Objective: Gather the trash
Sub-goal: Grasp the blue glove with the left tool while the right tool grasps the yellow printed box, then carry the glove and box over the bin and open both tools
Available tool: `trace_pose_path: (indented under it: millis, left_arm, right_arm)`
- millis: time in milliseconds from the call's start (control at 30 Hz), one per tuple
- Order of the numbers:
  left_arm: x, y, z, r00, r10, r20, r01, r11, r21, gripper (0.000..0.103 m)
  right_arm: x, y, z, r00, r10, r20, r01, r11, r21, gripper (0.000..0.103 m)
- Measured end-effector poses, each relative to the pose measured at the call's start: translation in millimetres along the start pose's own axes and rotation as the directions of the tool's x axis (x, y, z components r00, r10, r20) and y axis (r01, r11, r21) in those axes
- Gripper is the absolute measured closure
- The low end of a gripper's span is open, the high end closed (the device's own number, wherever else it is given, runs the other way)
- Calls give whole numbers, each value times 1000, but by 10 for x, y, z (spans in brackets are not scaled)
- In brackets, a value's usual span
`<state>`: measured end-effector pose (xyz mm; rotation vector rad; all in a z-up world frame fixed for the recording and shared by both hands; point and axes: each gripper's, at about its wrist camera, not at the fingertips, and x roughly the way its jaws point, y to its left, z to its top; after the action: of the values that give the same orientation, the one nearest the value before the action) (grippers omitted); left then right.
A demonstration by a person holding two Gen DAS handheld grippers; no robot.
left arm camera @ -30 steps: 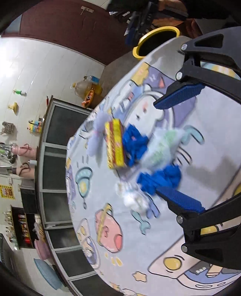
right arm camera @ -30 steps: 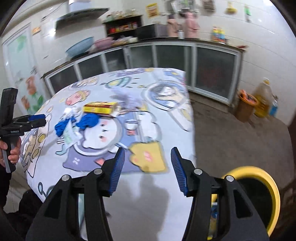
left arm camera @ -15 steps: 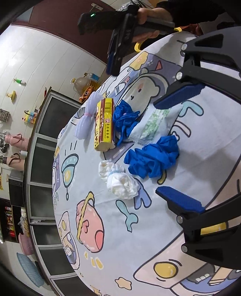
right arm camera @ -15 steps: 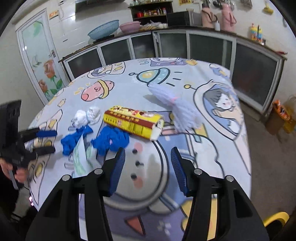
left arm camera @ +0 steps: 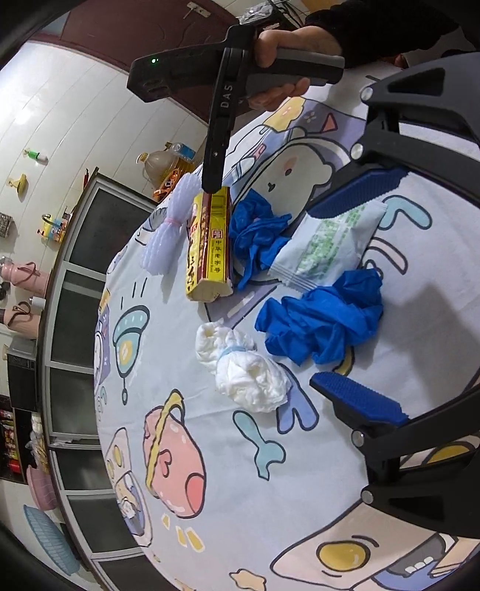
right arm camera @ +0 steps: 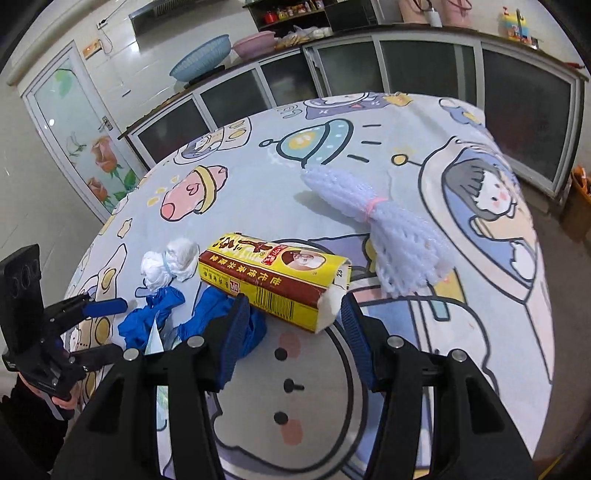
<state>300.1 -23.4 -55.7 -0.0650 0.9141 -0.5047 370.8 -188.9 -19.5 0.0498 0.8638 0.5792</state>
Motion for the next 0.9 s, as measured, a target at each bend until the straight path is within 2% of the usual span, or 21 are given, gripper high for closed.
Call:
trace_pose_path:
  millis: [167, 267, 300, 333, 400, 467, 533, 633, 900]
  left_arm:
    - [126, 29, 13, 1000, 4, -27, -4, 1000, -15, 22]
    - [197, 100, 28, 999, -11, -40, 9, 998, -60, 33]
    - [215, 131, 29, 999, -26, -42, 23, 997, -77, 42]
    - [242, 166, 33, 998, -36, -43, 32, 995, -94, 48]
    - [314, 213, 30, 998, -20, -56, 13, 994, -113, 74]
    - [371, 230, 26, 998, -8, -57, 1, 992, -126, 87]
    - [347, 194, 27, 999, -1, -41, -3, 993, -115, 89]
    - [206, 197, 16, 1000, -25, -10, 23, 991, -131, 90]
    - [-332, 215, -38, 997, 5, 79, 4, 993, -120, 90]
  right_arm:
    - [125, -23, 15, 999, 24, -26, -23, 1000, 15, 54]
    - [197, -33, 12, 998, 49, -44, -47, 998, 31, 55]
    - [223, -34, 9, 997, 53, -51, -51, 998, 35, 60]
    - [245, -25, 5, 997, 54, -56, -52, 998, 36, 69]
    - [256, 3, -7, 996, 68, -62, -66, 997, 34, 75]
    - [232, 56, -14, 993, 100, -58, -98, 995, 34, 81]
    - [148, 115, -10, 989, 143, -33, -142, 990, 22, 91]
    - [-47, 241, 8, 989, 145, 6, -145, 989, -16, 102]
    - [-484, 311, 15, 987, 142, 76, -141, 990, -22, 102]
